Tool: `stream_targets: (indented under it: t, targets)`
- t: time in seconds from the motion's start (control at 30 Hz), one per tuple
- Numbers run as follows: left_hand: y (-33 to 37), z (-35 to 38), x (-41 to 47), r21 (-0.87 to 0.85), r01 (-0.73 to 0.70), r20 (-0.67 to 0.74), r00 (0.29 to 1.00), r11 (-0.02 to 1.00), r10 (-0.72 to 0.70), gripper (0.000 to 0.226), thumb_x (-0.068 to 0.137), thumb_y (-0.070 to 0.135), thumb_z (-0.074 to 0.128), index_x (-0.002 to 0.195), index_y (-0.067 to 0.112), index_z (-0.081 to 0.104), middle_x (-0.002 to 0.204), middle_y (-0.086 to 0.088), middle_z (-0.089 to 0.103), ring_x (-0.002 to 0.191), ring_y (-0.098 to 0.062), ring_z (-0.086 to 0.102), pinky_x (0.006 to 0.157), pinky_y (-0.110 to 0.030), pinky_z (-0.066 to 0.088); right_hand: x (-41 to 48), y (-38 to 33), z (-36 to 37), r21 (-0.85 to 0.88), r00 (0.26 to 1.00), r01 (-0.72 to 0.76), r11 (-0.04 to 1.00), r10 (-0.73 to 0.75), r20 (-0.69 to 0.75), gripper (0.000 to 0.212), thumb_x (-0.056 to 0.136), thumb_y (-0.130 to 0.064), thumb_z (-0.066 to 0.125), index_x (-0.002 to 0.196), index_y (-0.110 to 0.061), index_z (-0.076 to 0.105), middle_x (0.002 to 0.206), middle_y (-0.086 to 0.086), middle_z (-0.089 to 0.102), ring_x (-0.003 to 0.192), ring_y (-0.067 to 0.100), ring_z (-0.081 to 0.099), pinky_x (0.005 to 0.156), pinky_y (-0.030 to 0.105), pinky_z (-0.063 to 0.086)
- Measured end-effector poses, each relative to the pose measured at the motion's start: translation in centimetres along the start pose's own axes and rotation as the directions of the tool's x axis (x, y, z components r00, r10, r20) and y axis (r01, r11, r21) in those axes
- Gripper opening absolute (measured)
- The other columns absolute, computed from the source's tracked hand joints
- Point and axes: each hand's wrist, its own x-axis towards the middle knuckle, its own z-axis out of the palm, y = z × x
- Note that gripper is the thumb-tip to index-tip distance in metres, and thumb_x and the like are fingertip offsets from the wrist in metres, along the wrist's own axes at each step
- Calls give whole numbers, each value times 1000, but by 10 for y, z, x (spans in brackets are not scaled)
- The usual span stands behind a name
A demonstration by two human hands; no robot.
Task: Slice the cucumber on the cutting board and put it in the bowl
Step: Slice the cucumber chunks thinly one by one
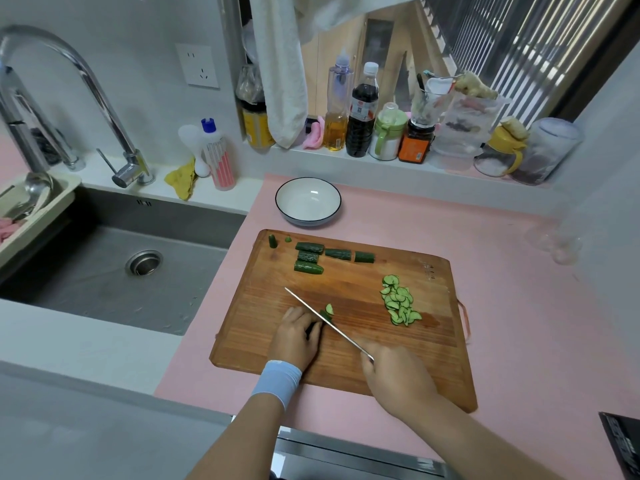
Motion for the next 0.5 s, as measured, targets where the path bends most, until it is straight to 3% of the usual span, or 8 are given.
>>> stream_targets:
  t: [0.13,0.3,0.5]
  targets:
    - [-1,0,0,-5,-5,-1,1000,1000,5,14,76,-1,76,82,10,70,83,2,64,82,-11,50,86,-3,31,11,-7,-1,34,998,-36,999,34,48,25,99,-25,40,103,-27,64,68,-5,56,68,23,55,53,33,34]
    - [-2,2,-1,7,-9,-2,1000,1000,9,14,76,-1,75,83,10,71,81,2,59,82,-12,48,84,-6,32,23,-12,-3,50,991,-84,995,79,103,24,97,-24,40,75,-24,49,65,-4,52,66,24,51,53,33,33]
    - [-2,1,-2,29,-13,-6,1000,999,13,15,75,-3,73,80,10,66,80,1,56,79,-14,48,80,-12,35,22,-13,-4,39,994,-72,997,69,88,22,99,-25,40,85,-24,57,77,-1,61,76,27,60,62,32,44]
